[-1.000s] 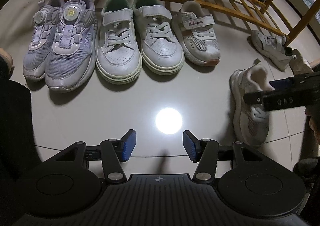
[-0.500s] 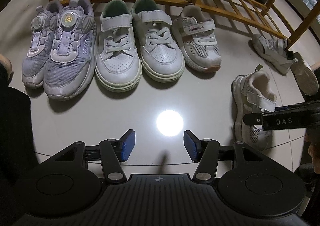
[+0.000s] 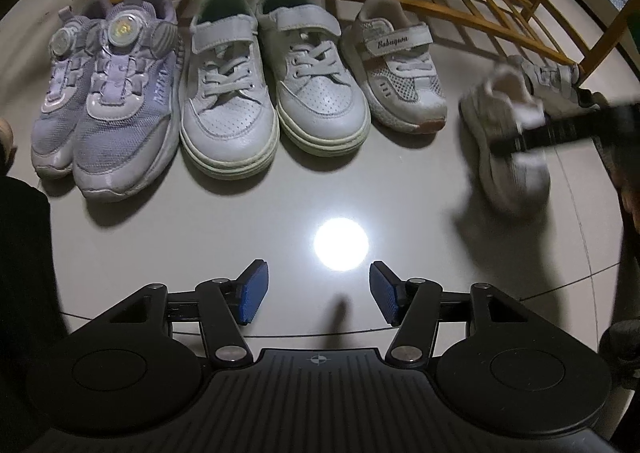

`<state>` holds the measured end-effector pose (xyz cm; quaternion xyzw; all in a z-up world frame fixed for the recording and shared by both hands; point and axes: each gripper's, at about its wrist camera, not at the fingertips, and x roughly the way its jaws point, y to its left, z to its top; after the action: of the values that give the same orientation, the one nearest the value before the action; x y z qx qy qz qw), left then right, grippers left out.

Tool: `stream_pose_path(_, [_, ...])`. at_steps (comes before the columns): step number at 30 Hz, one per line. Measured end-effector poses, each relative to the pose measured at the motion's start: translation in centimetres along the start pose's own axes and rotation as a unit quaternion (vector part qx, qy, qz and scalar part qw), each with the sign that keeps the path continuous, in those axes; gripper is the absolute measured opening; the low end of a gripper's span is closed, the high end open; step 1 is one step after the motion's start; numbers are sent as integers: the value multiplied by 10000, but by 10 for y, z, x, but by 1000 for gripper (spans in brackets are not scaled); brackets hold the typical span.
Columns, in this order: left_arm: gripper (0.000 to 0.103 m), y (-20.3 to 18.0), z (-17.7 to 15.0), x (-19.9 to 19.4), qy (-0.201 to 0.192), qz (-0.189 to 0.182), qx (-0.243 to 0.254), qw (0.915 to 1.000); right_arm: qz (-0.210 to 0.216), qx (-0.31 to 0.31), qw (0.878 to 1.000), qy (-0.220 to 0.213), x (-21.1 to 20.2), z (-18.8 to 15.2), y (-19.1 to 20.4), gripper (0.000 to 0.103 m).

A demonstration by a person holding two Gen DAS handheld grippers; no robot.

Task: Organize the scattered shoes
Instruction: 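Set the Balabala sneaker beside its pair at the rack and open the right tool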

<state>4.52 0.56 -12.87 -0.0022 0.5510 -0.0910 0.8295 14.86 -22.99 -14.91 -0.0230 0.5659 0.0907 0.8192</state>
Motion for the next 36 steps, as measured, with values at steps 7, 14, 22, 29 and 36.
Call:
stream_pose_path(7, [57,3,0,8,64,-33,-11,10000,95,-400,9988,-273,22,39,-6,68])
stream_pose_path(14, [57,5,-2,16,162,-40,-23,9999,338,-847,9944,-534,25,52,7,68])
stream_pose_path(22, [58,5,-7,21,220,-26,-33,9997,671,-624,9928,-774,17,58,1,69])
stream_pose_path(29, [58,7,-7,23,237,2,-75,9997,521,-120,9932,-1030,-18,37,-24,70])
stream_pose_path(36, [58,0,-7,19,218,7,-6,9998,11,280,9933,-1120,-53,13,-74,70])
